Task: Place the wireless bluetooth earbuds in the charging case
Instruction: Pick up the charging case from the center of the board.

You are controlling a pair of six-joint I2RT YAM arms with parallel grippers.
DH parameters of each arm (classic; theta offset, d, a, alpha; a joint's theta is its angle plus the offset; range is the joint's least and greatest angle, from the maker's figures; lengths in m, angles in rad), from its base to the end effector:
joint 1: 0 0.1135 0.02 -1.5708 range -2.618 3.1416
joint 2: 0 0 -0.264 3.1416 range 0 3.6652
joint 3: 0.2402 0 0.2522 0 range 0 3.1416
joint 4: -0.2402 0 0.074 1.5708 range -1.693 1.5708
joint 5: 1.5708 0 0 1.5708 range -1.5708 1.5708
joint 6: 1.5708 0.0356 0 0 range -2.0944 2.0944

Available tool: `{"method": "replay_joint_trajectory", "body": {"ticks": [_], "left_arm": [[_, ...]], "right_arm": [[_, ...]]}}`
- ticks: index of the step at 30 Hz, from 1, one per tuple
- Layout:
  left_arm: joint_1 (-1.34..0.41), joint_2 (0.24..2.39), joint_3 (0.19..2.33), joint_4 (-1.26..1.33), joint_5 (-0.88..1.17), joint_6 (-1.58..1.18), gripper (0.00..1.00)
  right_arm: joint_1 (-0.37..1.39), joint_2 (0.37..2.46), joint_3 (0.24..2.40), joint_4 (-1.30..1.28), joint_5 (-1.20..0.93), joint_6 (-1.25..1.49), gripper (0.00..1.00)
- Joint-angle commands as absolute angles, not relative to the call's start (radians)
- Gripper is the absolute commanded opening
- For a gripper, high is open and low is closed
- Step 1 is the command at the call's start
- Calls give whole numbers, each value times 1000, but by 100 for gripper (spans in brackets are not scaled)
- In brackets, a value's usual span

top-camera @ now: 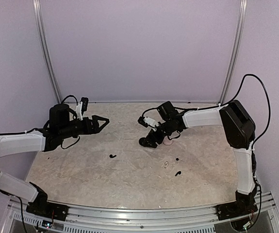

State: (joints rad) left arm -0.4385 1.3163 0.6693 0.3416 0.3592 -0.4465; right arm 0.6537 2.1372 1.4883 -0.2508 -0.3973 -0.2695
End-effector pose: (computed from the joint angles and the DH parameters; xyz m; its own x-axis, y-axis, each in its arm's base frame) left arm 0.2550 -0.1334 0.2369 -0.5482 -0.1894 -0.8146 0.5148 0.6912 -0.5072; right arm 0.3564 0.2904 0.1524 -0.3991 -0.6150 -0.6801 -0.8901 0.4378 0.1265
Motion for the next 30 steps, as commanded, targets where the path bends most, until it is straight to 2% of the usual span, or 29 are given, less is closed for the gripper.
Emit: {"method": "replay_joint_trajectory", "body": {"ticks": [1, 13, 22, 30], "left_arm": [[-430, 1287, 651, 403, 370, -449, 99], [-427, 1233, 555, 531, 340, -453, 99], [-395, 1251, 543, 634, 567, -518, 99], [-396, 1242, 525, 653, 554, -515, 99]], "right_arm": [[682, 2191, 1545, -305, -338, -329, 83], [707, 2259, 1596, -319, -271, -370, 64], [708, 2261, 1606, -311, -284, -364, 46], [708, 2184, 1550, -273, -363, -326, 36]]}}
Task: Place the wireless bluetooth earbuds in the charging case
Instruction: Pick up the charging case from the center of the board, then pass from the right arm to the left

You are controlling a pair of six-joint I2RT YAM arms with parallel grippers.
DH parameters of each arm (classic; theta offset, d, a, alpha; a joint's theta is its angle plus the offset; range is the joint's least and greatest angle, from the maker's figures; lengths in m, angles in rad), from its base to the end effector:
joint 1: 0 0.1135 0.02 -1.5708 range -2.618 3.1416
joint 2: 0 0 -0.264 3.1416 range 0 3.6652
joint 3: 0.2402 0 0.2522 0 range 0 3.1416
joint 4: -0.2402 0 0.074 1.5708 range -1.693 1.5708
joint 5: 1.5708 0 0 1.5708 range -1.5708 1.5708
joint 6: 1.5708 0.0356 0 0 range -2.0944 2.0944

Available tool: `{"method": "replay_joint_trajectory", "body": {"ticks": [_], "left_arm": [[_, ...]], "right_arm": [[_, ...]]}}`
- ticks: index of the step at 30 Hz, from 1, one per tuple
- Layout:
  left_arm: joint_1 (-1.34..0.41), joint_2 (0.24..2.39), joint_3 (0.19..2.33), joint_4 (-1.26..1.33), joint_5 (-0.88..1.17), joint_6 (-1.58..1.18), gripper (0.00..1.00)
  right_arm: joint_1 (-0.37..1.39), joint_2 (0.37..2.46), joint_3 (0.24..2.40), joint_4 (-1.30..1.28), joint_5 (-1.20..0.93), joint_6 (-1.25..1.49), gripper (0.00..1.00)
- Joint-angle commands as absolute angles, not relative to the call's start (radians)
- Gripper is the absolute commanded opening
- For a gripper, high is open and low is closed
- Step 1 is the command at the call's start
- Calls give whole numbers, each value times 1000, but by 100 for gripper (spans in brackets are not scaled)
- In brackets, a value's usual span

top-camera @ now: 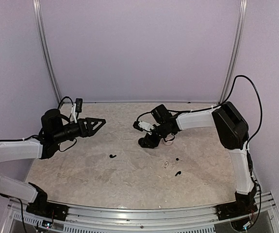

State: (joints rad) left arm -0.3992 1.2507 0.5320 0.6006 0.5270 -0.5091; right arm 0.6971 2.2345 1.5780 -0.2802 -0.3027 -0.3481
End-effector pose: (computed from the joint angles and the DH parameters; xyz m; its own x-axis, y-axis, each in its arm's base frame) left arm 0.2371 -0.1194 0.2356 -0.4828 -0.2535 -0.8382 0.6423 0.5482 -0.5357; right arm 0.3591 0.3145 0.1325 -0.3254 -0.6971 -0.6388 -0.9140 0.4050 0.0236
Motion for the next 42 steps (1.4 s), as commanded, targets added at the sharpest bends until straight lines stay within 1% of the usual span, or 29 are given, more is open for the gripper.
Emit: {"method": "replay_joint_trajectory", "body": {"ticks": [1, 7, 12, 18, 29, 35, 38, 42], "left_arm": [[-396, 1244, 525, 654, 553, -516, 99], [-407, 1249, 521, 667, 549, -521, 99], [-460, 1245, 520, 632, 461, -445, 98], [-656, 1221, 510, 591, 283, -174, 96], [-913, 1087, 381, 617, 124, 217, 95], [-1036, 1078, 437, 522, 59, 332, 94], [-1084, 1096, 507, 440, 28, 376, 93], [-1129, 1119, 579, 350, 40, 412, 88]], "right_arm": [[707, 2171, 1542, -267, -379, -315, 36], [699, 2081, 1484, -235, -471, -256, 35], [677, 2009, 1416, -201, -582, -199, 34], [656, 1910, 1351, -187, -716, -155, 34], [656, 1707, 1239, -240, -950, -45, 34], [661, 1639, 1180, -293, -1040, -13, 34], [679, 1615, 1162, -337, -1053, -16, 33], [714, 1586, 1129, -338, -1102, 12, 32]]}}
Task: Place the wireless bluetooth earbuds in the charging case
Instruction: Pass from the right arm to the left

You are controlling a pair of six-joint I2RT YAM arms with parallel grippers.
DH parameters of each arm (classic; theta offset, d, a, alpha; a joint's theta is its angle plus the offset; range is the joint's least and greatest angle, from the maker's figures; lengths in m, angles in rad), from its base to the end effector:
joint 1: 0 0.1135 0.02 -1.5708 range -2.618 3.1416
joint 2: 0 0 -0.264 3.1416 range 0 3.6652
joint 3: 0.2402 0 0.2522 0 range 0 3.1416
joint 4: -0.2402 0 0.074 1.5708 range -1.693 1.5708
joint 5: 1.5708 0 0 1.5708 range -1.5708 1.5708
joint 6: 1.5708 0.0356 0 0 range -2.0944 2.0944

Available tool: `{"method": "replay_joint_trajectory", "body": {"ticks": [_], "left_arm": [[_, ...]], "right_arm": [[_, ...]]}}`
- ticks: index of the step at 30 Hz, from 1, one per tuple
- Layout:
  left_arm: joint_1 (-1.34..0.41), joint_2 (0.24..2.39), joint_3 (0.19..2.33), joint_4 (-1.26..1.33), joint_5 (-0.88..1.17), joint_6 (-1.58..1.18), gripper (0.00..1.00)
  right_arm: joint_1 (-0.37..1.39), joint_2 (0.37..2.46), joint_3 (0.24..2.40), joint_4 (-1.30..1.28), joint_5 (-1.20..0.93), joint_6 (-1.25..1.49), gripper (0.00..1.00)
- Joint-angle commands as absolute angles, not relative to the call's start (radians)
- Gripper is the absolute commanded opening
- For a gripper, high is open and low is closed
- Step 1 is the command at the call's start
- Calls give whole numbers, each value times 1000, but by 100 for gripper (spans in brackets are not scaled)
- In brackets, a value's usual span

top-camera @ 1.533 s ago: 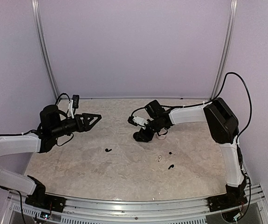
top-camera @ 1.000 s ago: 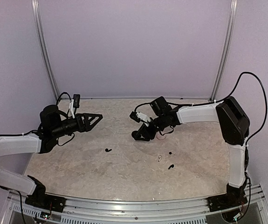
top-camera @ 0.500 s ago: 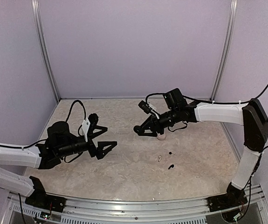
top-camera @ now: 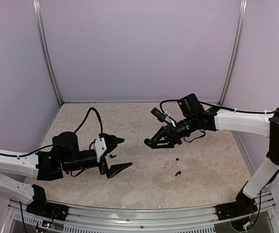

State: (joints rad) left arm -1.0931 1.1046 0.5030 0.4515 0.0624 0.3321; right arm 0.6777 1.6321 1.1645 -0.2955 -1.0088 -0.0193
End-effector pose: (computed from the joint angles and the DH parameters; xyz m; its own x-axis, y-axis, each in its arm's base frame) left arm 0.1109 -0.2191 0.2438 0.2332 0.2573 -0.9378 0.8871 0.3387 0.3136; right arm 0.2530 0.2423 0.2559 -0.5227 -0.4339 -0.7338 -0.8208 0.0233 0.5708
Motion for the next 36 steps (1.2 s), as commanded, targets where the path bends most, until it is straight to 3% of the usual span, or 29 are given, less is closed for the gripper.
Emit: {"method": "replay_joint_trajectory", "body": {"ticks": [1, 36], "left_arm": [[-1134, 1123, 594, 333, 51, 420, 86], [-1259, 1291, 809, 206, 159, 548, 56]], "right_arm": [[719, 1579, 1117, -328, -1116, 33, 32], [833, 1586, 1095, -306, -1353, 146, 29]]}}
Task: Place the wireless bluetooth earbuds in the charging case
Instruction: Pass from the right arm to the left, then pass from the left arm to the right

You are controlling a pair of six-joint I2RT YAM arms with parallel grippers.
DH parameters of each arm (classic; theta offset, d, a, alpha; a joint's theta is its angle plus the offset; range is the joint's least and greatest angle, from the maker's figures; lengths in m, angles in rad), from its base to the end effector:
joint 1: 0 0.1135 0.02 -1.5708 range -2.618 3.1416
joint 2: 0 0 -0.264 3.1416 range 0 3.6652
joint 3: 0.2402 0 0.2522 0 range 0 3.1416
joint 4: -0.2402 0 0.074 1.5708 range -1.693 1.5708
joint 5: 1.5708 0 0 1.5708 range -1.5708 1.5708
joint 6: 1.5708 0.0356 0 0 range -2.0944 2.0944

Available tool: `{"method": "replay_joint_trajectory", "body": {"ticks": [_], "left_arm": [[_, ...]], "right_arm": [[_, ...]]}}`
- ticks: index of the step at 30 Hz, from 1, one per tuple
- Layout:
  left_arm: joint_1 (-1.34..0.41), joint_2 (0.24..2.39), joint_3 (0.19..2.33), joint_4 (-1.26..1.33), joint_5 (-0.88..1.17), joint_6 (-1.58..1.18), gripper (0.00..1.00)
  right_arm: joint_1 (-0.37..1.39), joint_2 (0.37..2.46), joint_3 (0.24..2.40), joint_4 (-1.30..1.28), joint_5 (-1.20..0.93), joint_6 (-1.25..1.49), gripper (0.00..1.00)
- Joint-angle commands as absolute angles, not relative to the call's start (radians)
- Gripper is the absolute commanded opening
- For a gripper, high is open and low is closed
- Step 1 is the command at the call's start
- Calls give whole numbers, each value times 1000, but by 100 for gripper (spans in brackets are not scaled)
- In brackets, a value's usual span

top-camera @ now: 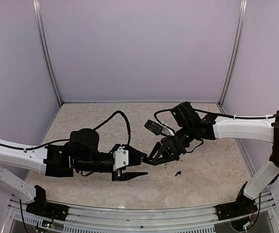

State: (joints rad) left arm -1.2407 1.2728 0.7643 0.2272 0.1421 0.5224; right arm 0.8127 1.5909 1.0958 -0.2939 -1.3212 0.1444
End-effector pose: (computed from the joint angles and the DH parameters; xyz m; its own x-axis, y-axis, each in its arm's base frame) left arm 0.0894 -0.2766 0.2687 0.4113 0.3235 -0.8522 0.8947 0.0355 0.4453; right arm 0.2003 0.2617 0.2551 -0.5762 -0.5568 -0.5983 -0.5718 -0.2484 0.7819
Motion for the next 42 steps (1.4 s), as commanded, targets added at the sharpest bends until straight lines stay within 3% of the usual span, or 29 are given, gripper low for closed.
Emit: {"method": "replay_joint_trajectory", "body": {"ticks": [1, 23, 26, 33, 36, 42], "left_arm": [[-1262, 1296, 817, 198, 159, 554, 55], [-1284, 1346, 915, 44, 116, 620, 19], [-1284, 1343, 914, 48, 115, 606, 13], [-1247, 1286, 875, 111, 168, 511, 11], [-1214, 1252, 853, 153, 200, 445, 11], [-1099, 1173, 809, 301, 329, 197, 11]], "right_arm": [[836, 1587, 1096, -313, -1353, 142, 29], [852, 1609, 1113, -401, -1329, 101, 28], [853, 1597, 1123, -410, -1307, 88, 47], [800, 1486, 1118, -325, -1199, 108, 90], [769, 1389, 1080, -229, -1121, 142, 96], [764, 1197, 934, -32, -886, 134, 95]]}}
